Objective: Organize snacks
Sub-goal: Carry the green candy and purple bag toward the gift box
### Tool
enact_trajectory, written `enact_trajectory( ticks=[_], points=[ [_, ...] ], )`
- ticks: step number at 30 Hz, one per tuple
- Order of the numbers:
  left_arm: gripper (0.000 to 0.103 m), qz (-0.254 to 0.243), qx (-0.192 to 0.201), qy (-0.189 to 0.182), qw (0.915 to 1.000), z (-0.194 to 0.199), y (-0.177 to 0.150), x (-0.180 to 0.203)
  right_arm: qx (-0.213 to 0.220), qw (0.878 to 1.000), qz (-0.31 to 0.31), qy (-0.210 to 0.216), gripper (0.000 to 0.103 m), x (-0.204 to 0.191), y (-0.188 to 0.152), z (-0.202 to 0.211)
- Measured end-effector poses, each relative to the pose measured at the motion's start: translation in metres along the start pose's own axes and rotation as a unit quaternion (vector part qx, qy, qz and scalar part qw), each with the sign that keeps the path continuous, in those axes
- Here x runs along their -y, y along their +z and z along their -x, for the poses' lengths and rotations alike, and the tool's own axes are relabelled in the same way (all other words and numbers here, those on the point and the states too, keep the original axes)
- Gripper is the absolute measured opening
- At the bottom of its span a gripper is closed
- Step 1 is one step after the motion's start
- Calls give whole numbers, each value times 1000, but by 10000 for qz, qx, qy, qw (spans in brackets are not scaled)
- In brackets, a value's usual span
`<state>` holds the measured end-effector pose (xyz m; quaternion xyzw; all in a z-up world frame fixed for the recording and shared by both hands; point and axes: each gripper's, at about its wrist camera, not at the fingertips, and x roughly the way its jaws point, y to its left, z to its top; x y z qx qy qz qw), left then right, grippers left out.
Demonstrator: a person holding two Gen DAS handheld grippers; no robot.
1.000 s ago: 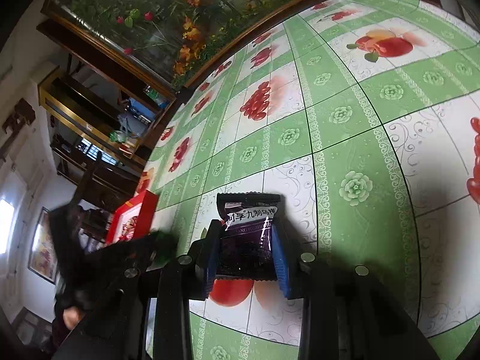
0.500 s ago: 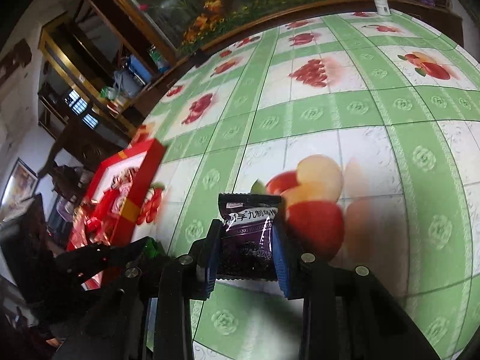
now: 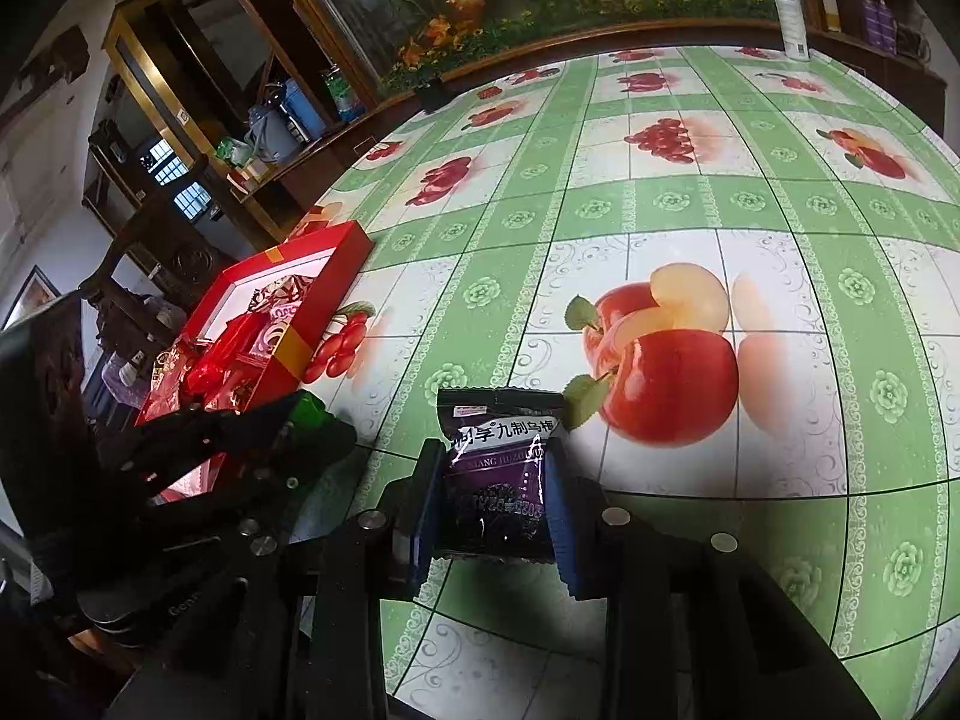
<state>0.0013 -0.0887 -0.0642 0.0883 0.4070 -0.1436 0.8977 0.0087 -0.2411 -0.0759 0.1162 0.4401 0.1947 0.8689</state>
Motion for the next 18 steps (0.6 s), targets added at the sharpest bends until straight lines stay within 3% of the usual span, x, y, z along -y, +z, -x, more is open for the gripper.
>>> enact_trajectory(
  ticks=[18],
  points=[
    [30,230,501,407,9977,27,7,-30,187,9987,465,-16,33,-43,15,8]
  ],
)
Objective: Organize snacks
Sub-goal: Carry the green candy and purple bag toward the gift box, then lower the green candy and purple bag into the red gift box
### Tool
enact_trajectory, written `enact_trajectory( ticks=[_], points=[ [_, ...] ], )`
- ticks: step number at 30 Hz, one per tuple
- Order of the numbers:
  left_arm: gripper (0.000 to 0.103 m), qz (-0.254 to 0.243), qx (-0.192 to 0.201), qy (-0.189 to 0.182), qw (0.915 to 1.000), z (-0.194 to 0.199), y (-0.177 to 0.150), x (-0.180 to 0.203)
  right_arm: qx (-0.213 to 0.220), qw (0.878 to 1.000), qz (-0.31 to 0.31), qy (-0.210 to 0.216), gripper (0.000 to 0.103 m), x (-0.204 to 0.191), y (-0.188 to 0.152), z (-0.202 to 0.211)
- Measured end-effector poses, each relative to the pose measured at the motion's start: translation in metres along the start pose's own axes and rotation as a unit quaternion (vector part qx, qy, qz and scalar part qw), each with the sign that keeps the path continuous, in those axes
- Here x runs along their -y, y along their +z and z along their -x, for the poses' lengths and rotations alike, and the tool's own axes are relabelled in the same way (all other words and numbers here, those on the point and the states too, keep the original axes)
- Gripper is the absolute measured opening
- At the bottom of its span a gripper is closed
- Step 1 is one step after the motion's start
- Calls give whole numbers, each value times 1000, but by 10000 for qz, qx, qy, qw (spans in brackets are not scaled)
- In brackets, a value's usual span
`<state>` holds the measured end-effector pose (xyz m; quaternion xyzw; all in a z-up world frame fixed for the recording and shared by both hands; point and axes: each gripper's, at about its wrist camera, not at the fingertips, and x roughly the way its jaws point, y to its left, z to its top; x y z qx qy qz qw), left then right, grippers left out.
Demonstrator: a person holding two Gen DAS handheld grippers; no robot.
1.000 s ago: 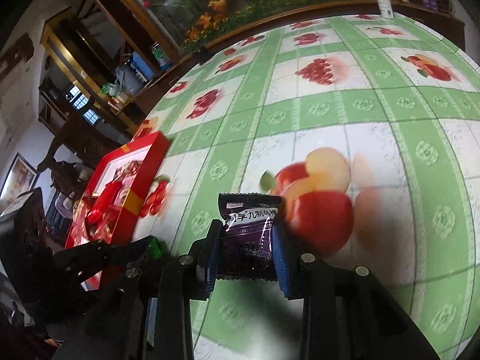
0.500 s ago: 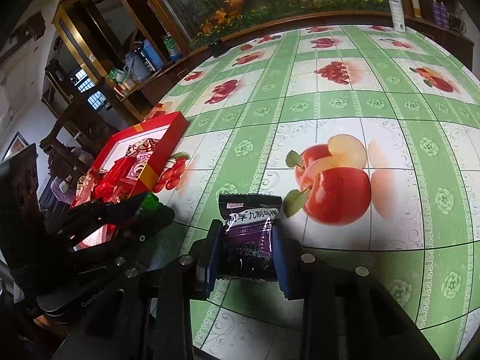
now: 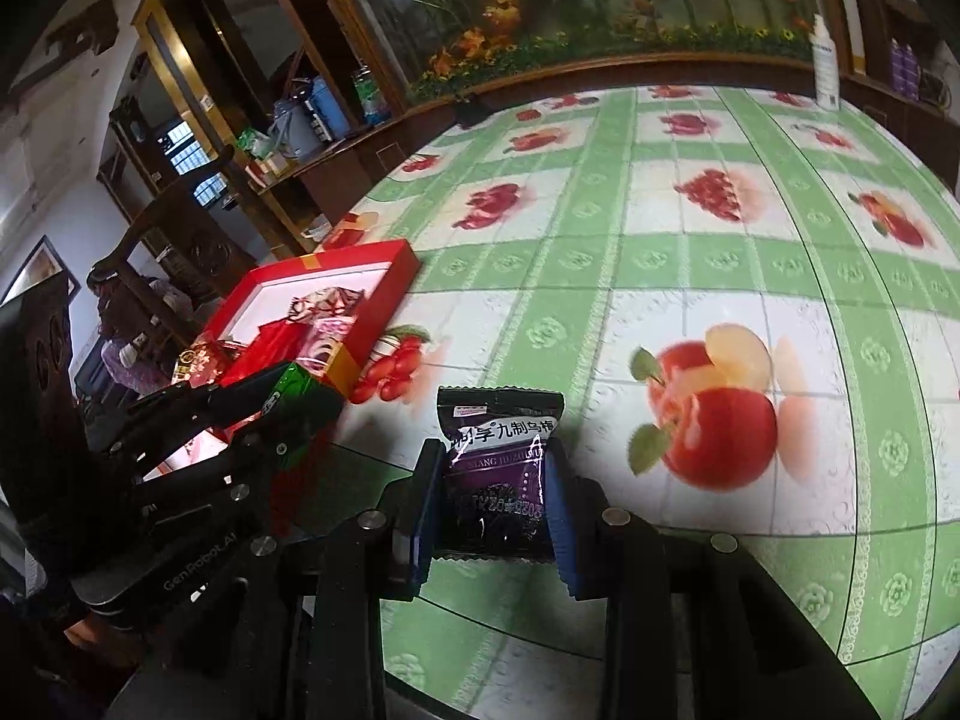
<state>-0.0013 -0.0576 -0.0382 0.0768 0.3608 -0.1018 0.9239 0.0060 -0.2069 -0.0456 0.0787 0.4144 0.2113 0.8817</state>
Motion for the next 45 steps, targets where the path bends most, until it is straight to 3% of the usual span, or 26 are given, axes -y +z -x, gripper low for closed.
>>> enact_trajectory(
  ticks=[30,41,45],
  points=[
    [30,263,57,127,9996,19,-12,-21,-54,9997,130,177,33,-22,-10,-2],
    [30,539,-11,58,9985,14,-11,-44,-208,9996,160,133,33,-22,-3,-18],
    [30,684,129,95,9975,23,-9,-62,-214,9993,282,135,33,-30,6,-21]
  ],
)
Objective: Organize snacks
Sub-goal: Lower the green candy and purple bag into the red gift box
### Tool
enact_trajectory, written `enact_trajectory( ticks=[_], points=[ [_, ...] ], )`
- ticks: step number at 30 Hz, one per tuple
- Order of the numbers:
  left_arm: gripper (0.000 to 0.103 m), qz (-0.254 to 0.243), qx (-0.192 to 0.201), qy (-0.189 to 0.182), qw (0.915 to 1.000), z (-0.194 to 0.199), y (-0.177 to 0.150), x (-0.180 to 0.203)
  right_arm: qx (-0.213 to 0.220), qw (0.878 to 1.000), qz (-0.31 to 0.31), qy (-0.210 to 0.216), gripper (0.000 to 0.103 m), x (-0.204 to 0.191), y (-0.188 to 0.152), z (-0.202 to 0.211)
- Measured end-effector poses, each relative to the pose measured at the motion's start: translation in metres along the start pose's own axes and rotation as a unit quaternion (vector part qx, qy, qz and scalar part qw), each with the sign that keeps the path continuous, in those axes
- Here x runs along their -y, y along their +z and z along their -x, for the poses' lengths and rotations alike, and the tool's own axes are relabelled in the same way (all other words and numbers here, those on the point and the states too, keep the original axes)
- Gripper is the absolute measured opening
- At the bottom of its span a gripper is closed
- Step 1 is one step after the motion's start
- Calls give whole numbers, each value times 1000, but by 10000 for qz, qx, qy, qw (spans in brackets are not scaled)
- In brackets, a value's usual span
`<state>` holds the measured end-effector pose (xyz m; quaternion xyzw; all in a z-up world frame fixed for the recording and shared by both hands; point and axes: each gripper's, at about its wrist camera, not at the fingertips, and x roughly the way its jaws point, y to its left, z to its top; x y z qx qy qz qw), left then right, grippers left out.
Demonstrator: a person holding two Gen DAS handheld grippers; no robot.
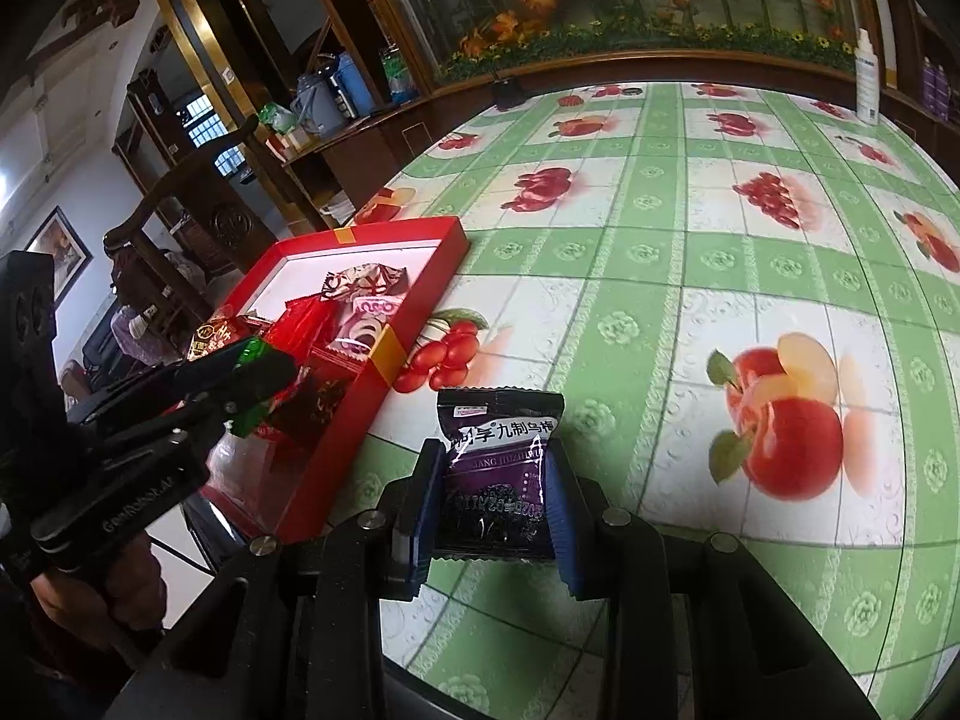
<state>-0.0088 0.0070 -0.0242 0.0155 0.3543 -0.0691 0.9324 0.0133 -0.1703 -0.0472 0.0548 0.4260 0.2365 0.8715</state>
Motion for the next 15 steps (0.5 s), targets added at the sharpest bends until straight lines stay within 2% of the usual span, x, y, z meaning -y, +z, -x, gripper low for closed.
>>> enact_trajectory(
  ticks=[5,9,15],
  points=[
    [30,263,208,274,9991,13,7,-33,67,9996,255,72,33,-20,17,-3],
    [30,548,317,672,9957,20,9,-67,130,9984,500,231,33,-44,31,-9],
    [30,796,285,1006,9913,18,6,-100,183,9937,989,485,33,-91,50,-25]
  ],
)
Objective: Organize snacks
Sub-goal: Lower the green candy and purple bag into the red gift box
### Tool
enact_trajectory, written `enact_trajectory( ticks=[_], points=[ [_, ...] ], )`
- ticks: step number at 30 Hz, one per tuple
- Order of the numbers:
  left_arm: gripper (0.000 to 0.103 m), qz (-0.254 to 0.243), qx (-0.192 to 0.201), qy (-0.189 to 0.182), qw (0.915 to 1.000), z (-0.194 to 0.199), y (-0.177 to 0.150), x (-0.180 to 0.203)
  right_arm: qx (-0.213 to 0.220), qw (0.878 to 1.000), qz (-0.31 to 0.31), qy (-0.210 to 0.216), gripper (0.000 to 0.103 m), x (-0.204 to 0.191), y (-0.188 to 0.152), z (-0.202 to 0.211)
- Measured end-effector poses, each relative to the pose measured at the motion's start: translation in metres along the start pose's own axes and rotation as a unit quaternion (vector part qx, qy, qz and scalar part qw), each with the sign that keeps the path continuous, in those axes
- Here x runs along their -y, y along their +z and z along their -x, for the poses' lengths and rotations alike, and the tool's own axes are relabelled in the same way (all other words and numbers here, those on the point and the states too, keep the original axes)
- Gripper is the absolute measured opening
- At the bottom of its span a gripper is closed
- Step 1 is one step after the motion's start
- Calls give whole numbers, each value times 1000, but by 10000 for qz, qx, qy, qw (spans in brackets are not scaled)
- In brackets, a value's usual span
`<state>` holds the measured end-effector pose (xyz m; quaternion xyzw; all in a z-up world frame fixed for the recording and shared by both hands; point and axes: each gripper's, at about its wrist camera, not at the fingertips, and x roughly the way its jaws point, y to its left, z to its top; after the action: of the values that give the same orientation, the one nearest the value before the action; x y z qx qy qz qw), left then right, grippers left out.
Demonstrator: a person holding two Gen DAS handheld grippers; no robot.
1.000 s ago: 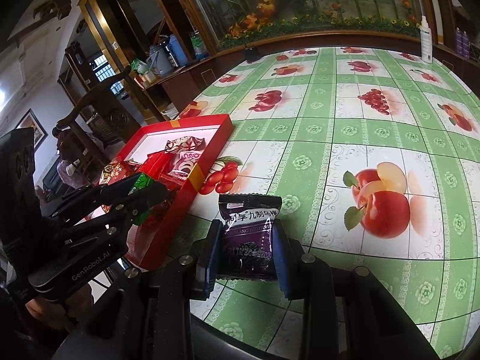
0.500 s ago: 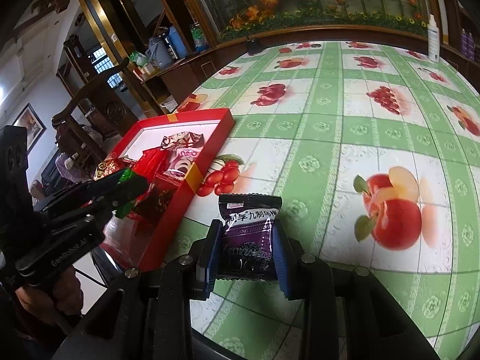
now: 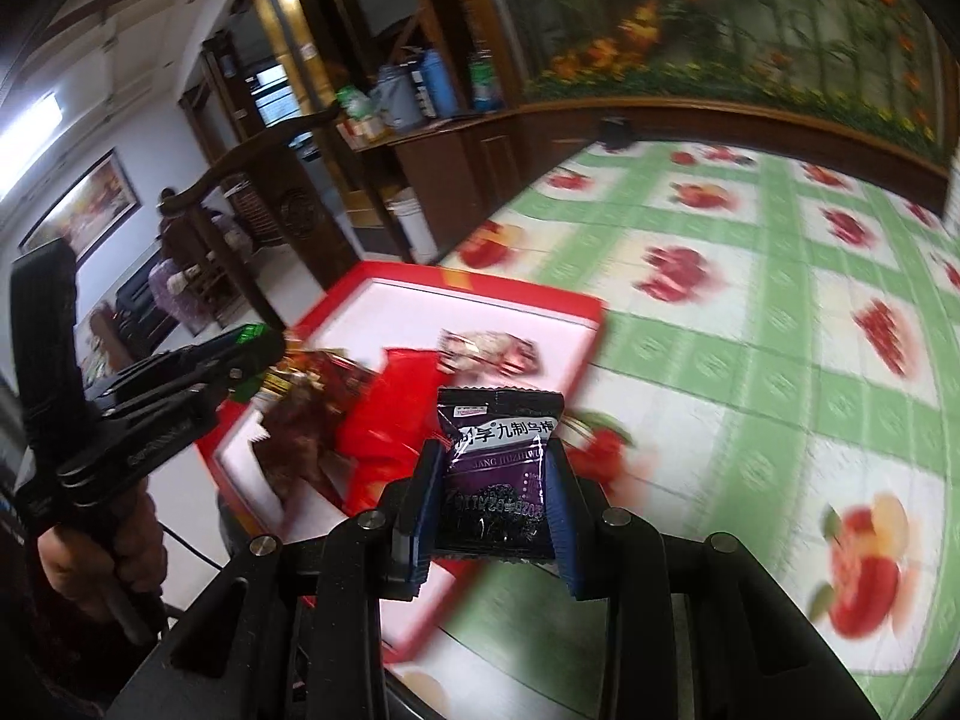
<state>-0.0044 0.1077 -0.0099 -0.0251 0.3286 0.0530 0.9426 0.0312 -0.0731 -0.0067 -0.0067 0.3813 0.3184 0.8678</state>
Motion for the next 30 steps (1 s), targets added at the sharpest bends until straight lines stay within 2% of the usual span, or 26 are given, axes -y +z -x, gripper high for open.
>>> enact_trajectory(
  ticks=[6,12,22,30],
  points=[
    [30,17,31,68,10000,0,0,-10,139,9989,378,249,33,-35,18,-15],
    [30,-45,-33,115,9999,-8,0,-12,185,9979,544,306,33,-52,24,-29],
    [30,-144,-185,218,9995,-24,1,-8,13,9986,381,371,34,-48,19,-48],
    [30,-266,-213,218,9992,-30,4,3,108,9993,228,286,34,-40,18,-48]
  ],
)
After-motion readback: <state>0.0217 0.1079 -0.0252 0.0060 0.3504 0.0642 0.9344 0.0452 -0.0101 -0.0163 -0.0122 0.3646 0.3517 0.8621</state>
